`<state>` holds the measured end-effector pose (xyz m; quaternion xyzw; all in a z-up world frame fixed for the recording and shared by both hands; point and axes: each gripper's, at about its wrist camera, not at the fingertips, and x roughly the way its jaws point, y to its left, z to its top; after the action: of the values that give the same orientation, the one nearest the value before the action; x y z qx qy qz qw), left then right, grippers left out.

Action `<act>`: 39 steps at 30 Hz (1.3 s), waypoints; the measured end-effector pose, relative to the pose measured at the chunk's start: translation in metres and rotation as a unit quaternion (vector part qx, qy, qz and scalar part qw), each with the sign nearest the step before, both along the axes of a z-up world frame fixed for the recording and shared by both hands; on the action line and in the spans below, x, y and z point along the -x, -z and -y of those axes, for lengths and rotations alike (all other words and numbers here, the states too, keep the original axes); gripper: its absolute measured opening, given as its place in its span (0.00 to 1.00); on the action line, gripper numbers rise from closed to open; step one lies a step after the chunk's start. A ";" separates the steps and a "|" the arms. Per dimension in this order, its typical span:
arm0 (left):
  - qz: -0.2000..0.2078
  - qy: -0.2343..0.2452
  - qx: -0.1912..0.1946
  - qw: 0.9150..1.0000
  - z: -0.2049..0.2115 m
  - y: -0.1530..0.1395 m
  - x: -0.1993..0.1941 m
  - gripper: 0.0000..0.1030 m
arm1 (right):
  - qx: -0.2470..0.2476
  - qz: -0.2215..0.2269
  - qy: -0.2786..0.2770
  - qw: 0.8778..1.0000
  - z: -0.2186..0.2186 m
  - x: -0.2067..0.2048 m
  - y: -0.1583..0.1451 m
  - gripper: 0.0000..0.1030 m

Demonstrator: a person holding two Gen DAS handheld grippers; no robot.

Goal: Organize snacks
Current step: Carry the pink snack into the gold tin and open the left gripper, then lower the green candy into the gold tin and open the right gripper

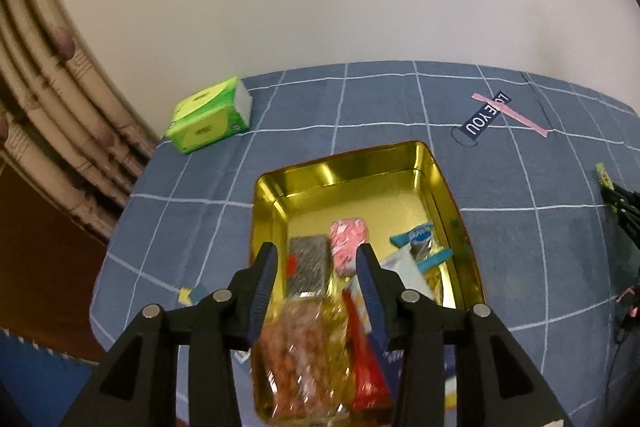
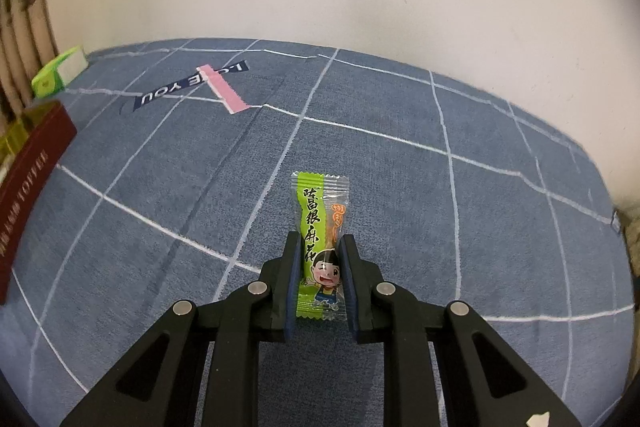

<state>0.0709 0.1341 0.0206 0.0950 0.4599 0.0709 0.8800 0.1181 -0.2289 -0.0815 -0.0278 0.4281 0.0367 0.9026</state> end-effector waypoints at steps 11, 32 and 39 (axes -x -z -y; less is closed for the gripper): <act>0.018 -0.048 0.014 0.999 -0.034 -0.009 0.039 0.41 | 0.030 -0.026 0.031 0.999 -0.012 -0.002 -0.003 0.17; 0.028 -0.107 0.046 0.993 -0.078 0.003 0.076 0.42 | -0.050 -0.003 -0.019 0.999 -0.103 0.047 -0.079 0.16; 0.032 -0.130 0.044 0.990 -0.098 0.006 0.087 0.47 | -0.072 -0.002 -0.066 0.995 -0.164 0.058 -0.097 0.16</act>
<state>-0.0163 0.2318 0.0150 -0.0067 0.4424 0.1671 0.8811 0.0602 -0.0652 0.0153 0.0094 0.4238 0.1268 0.8968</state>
